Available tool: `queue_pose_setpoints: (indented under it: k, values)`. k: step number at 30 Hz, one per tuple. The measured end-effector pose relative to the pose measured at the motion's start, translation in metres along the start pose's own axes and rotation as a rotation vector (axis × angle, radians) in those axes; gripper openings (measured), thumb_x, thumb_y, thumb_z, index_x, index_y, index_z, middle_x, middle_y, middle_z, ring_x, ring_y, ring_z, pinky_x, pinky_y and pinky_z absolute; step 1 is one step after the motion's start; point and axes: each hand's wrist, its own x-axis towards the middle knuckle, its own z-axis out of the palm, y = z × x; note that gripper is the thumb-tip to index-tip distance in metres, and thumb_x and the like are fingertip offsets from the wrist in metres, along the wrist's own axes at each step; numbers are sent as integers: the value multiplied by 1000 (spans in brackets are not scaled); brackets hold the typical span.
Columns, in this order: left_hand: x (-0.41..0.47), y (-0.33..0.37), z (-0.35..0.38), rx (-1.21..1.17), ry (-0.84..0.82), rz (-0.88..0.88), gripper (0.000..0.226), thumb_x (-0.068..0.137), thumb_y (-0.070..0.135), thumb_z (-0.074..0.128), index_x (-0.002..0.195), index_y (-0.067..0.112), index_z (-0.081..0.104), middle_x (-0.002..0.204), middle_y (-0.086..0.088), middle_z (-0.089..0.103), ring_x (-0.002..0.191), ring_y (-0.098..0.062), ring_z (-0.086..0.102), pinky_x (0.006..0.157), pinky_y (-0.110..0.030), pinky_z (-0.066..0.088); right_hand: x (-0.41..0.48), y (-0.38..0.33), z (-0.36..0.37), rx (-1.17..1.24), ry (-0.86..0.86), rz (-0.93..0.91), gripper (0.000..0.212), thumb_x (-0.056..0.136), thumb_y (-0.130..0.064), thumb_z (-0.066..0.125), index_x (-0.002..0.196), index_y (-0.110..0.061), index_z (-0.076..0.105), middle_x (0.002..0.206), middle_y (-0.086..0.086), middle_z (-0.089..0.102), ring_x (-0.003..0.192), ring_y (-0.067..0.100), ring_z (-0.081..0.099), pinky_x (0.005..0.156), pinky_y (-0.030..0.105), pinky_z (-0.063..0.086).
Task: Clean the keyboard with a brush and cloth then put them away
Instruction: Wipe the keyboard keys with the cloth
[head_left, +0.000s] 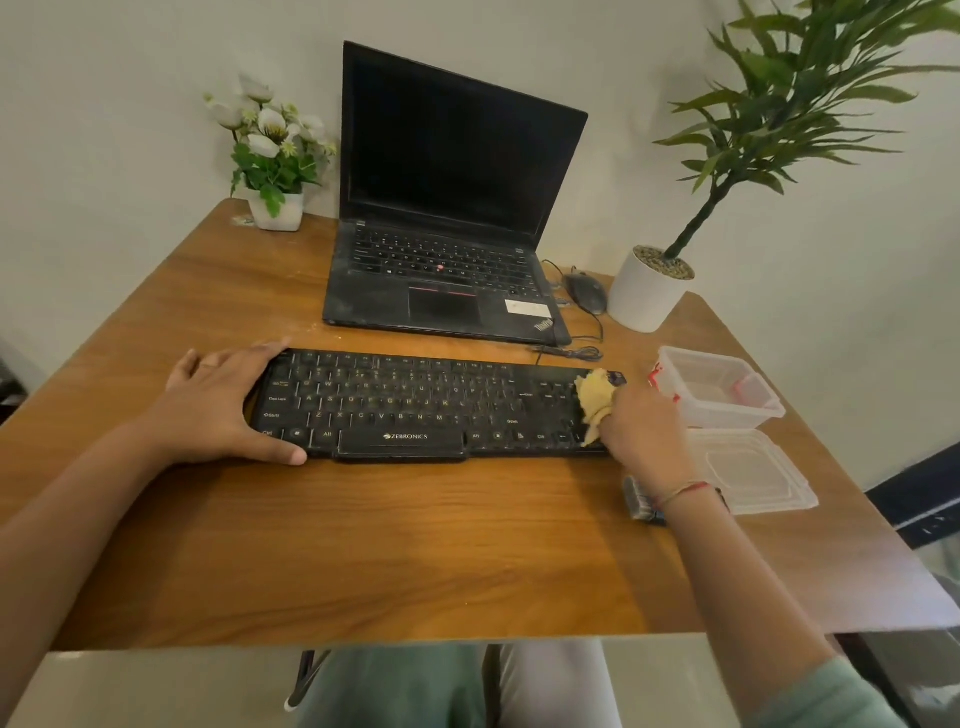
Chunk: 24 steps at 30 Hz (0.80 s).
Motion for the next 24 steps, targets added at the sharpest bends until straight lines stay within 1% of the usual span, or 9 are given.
queue_pose_setpoints:
  k: [4, 7, 9, 11, 13, 15, 18, 21, 24]
  values:
    - [-1, 1, -1, 2, -1, -6, 145, 22, 100, 40, 148, 36, 5, 154, 0, 22, 141, -24, 15, 115, -44, -5, -40, -66, 0, -26, 85, -219, 21, 96, -23, 46, 75, -16, 44, 72, -3, 50, 69, 16, 52, 76, 31, 45]
    - [-1, 1, -1, 8, 8, 0, 146, 22, 100, 39, 148, 35, 6, 154, 0, 22, 141, -23, 16, 115, -44, -4, -68, -106, -1, 72, 65, -410, 21, 97, -23, 40, 79, -15, 48, 71, -2, 49, 69, 13, 53, 67, 27, 47]
    - [-1, 1, -1, 8, 1, 0, 145, 23, 99, 41, 148, 35, 5, 154, 0, 21, 141, -23, 15, 115, -44, -4, -75, -119, -3, 368, -63, -510, 19, 96, -19, 44, 89, -11, 60, 78, 1, 60, 70, 14, 58, 65, 27, 53]
    - [-1, 1, -2, -2, -11, -2, 145, 24, 98, 42, 148, 34, 5, 155, -1, 20, 141, -23, 15, 115, -43, -5, -68, -116, -14, 774, -265, -501, 21, 93, -8, 46, 92, -9, 67, 83, 5, 67, 71, 15, 63, 65, 27, 56]
    - [0, 3, -3, -7, -18, -5, 146, 23, 99, 41, 148, 34, 5, 154, -1, 21, 141, -23, 15, 115, -44, -5, -50, -94, -28, 989, -240, -381, 29, 91, 0, 44, 92, -13, 69, 82, 2, 68, 73, 11, 61, 64, 26, 51]
    - [-1, 4, -3, -11, -17, -9, 147, 21, 100, 40, 148, 34, 5, 154, -1, 21, 141, -23, 15, 115, -44, -6, -30, -61, -38, 896, -54, -262, 33, 89, 2, 42, 94, -19, 68, 80, -4, 66, 74, 9, 59, 62, 23, 45]
    - [-3, 6, -5, -16, -17, -6, 148, 21, 100, 38, 148, 34, 4, 154, -1, 21, 141, -24, 15, 115, -43, -6, -7, -5, -40, 379, 136, -61, 26, 90, -6, 44, 104, -16, 63, 86, 4, 63, 83, 22, 58, 66, 28, 39]
    - [-3, 6, -5, -14, -11, -3, 147, 21, 101, 37, 148, 35, 4, 154, -1, 21, 141, -24, 15, 114, -43, -7, 6, 7, -22, 214, 5, 78, 15, 93, -11, 43, 97, -9, 57, 95, 13, 63, 87, 29, 55, 69, 29, 36]
    - [-3, 5, -5, -10, -10, -1, 146, 22, 101, 37, 148, 36, 4, 154, 0, 21, 141, -24, 15, 114, -44, -7, -5, -20, 0, 27, -73, 25, 14, 95, -15, 43, 97, -13, 56, 100, 8, 64, 83, 21, 55, 66, 28, 38]
